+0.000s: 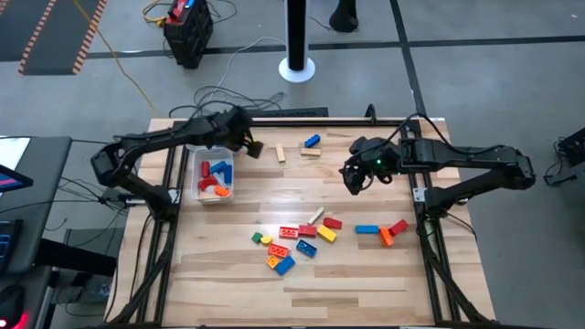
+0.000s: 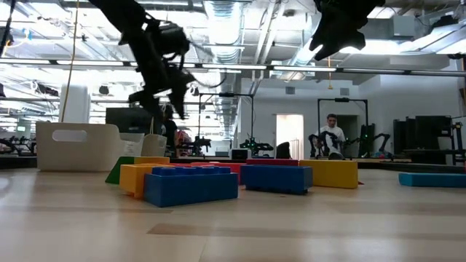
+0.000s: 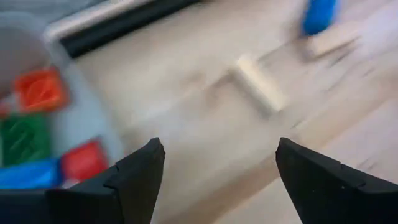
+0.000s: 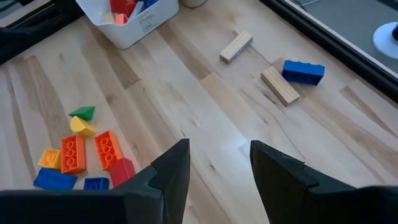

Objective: Sort blocks by size
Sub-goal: Put the large brown wooden block into the white bin

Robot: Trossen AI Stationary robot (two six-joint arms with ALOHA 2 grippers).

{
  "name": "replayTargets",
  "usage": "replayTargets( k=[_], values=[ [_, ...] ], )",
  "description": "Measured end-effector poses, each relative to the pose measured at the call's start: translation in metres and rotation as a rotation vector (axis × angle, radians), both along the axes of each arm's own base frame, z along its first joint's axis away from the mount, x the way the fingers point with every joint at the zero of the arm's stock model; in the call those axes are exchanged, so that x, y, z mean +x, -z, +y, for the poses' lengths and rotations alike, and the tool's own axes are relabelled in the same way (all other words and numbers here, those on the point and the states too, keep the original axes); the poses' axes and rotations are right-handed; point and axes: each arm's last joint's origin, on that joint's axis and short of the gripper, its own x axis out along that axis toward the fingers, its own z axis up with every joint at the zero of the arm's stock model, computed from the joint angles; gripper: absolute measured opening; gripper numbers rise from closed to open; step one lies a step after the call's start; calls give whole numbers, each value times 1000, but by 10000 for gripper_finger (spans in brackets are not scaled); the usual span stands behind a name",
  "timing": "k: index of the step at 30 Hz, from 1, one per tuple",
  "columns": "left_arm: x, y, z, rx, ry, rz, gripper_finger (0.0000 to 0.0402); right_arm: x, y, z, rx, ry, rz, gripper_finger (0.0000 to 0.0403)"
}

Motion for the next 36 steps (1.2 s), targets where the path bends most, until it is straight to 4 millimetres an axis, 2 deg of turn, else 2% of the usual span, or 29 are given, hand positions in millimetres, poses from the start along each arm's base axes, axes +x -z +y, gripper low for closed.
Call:
replayTargets(
  k=[3, 8, 15, 21, 26, 36],
  values=[
    [20, -2, -11, 70, -2, -67, 291, 0, 0, -3, -6, 9, -1, 194],
    [49, 15, -21, 50, -13, -112, 290, 0, 0, -6, -9, 21, -3, 194],
    [86, 42, -7, -2, -113, -112, 290, 0, -1, -5, -8, 15, -8, 194],
    [111, 54, 6, 8, -155, -110, 290, 1, -1, 1, 7, 6, -11, 194],
    [123, 68, 11, -1, -163, -59, 290, 1, 0, 5, 15, -7, -14, 194],
    [123, 103, 14, -89, -178, 76, 290, 1, 0, 7, 23, -7, -14, 194]
  ],
)
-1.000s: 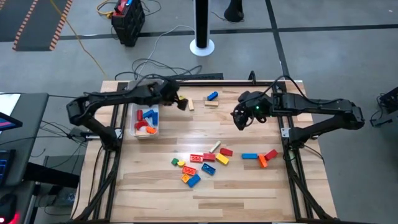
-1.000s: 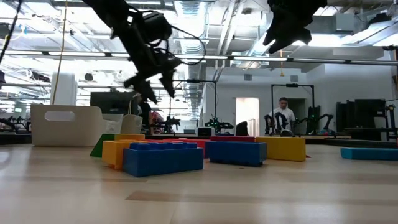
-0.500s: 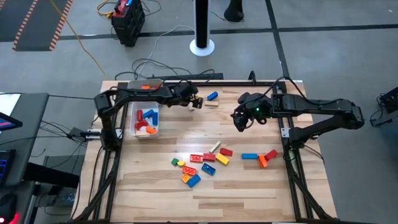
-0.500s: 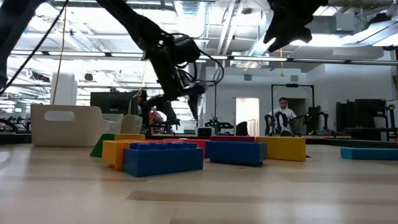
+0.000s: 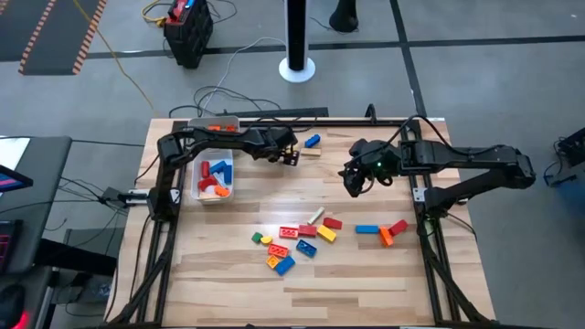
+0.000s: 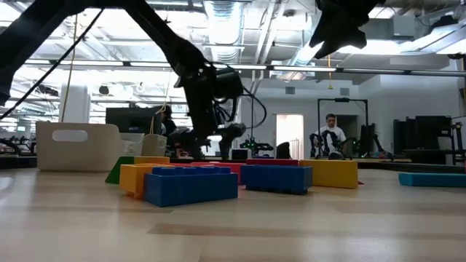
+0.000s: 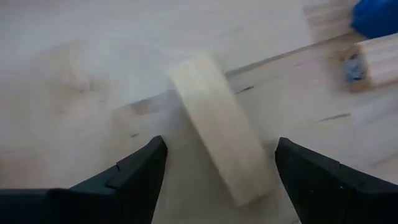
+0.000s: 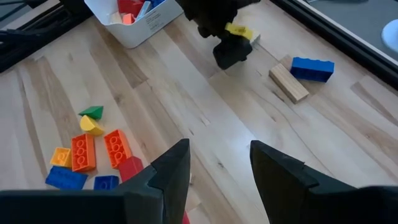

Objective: Sort blocks by size
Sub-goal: Put the large brown wooden block into the white bin

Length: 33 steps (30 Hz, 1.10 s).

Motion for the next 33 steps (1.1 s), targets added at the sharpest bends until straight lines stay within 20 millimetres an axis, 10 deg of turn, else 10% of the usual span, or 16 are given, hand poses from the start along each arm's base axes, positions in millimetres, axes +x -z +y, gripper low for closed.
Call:
replayTargets(
  k=[22, 33],
  values=[
    [-6, -3, -2, -33, 150, 77, 97, -1, 0, 0, 0, 0, 3, 194],
    [-24, -77, -22, 148, 272, 80, 97, -1, 0, 0, 0, 0, 2, 194]
  ],
)
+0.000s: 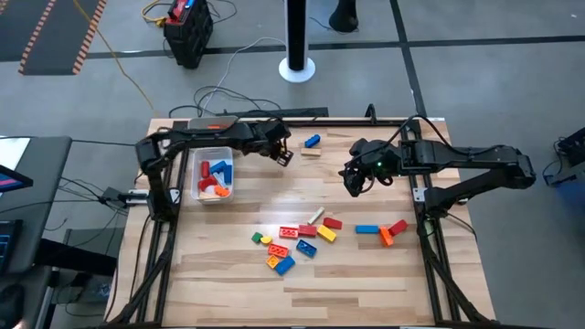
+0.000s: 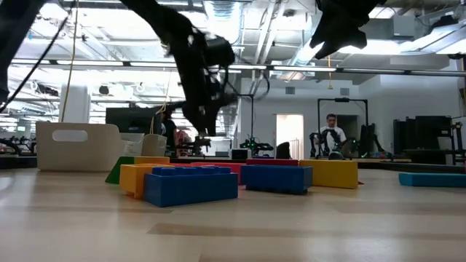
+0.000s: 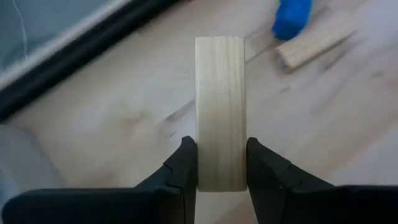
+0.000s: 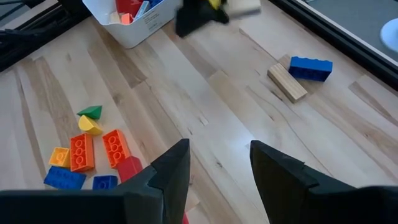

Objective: Sort blocks by size
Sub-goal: Put the large brown wooden block into the white bin

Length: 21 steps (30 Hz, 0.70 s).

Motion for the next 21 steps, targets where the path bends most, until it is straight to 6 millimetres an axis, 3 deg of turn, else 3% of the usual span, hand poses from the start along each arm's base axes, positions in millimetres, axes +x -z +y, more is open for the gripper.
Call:
replayTargets(
  k=[5, 9, 15, 21],
  values=[
    [-21, -44, -28, 85, 41, 19, 97, 0, 0, 0, 0, 0, 0, 194],
    [-47, -61, -56, 102, 82, 52, 97, 0, 0, 0, -3, -3, 2, 194],
    [-102, -53, -96, 9, 5, 70, 97, 0, 0, -3, -23, -8, 7, 194],
    [-151, -22, -122, -106, -216, -11, 98, 3, -4, -6, -64, -33, -35, 194]
  ],
)
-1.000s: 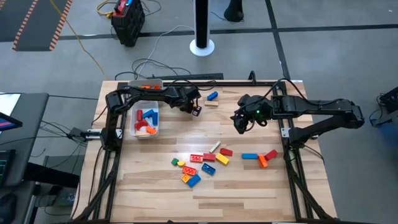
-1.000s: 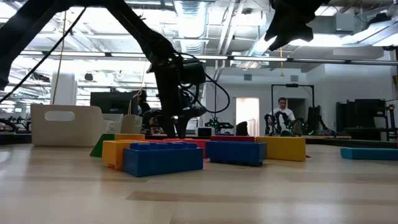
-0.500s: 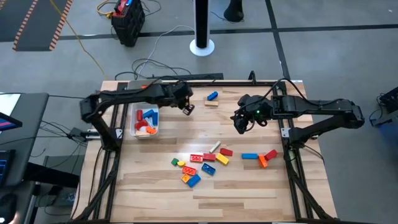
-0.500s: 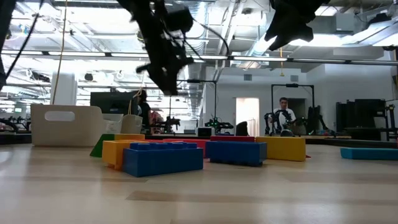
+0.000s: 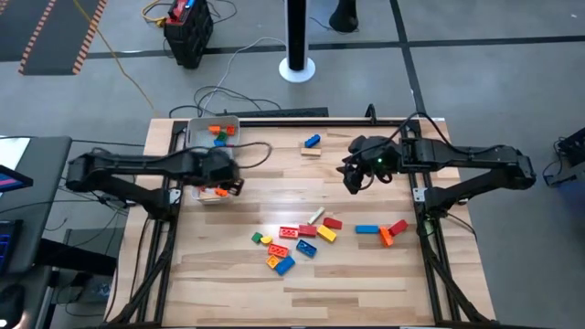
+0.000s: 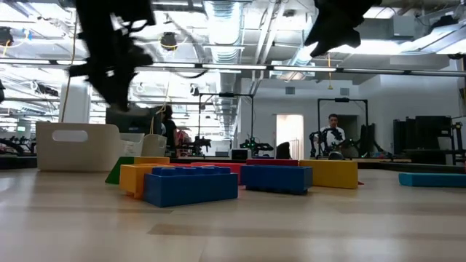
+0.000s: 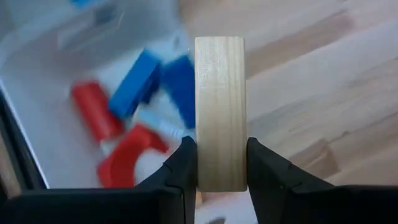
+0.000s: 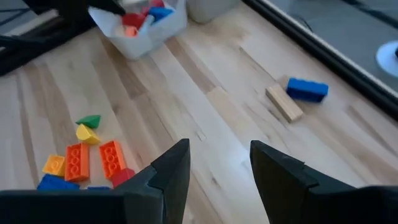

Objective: Sort blocks by size
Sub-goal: Put the large brown wooden block into the white bin, then put the small green wooden block into the gray bin

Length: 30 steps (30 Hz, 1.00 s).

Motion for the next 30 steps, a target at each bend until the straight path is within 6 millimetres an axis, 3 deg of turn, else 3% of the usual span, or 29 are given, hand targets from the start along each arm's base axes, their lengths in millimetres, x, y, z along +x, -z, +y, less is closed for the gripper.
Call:
replayTargets(
  k=[2, 5, 8, 11, 15, 20, 25, 30],
  values=[
    [-12, 8, -4, -45, -57, -25, 120, 1, -2, -2, -14, -5, -21, 194],
    [-23, 16, -8, -97, -96, -41, 193, 2, -3, -3, -18, 0, -35, 194],
    [-29, 15, -9, -118, -117, -55, 263, 2, -3, -5, -17, 7, -32, 194],
    [-28, 9, -9, -105, -76, -75, 303, 2, -3, -5, -17, 6, -32, 194],
    [-12, -4, -12, -66, 191, -131, 311, 2, -3, -4, -14, 0, -32, 194],
    [13, -7, -30, -153, 534, -216, 292, 2, -3, -4, -14, 0, -32, 194],
    [29, 7, -65, -181, 905, -148, 279, 2, -3, -4, -9, 4, -34, 194],
    [40, 25, -88, -158, 1091, -53, 277, 2, -3, -4, -9, 4, -34, 194]
  ],
)
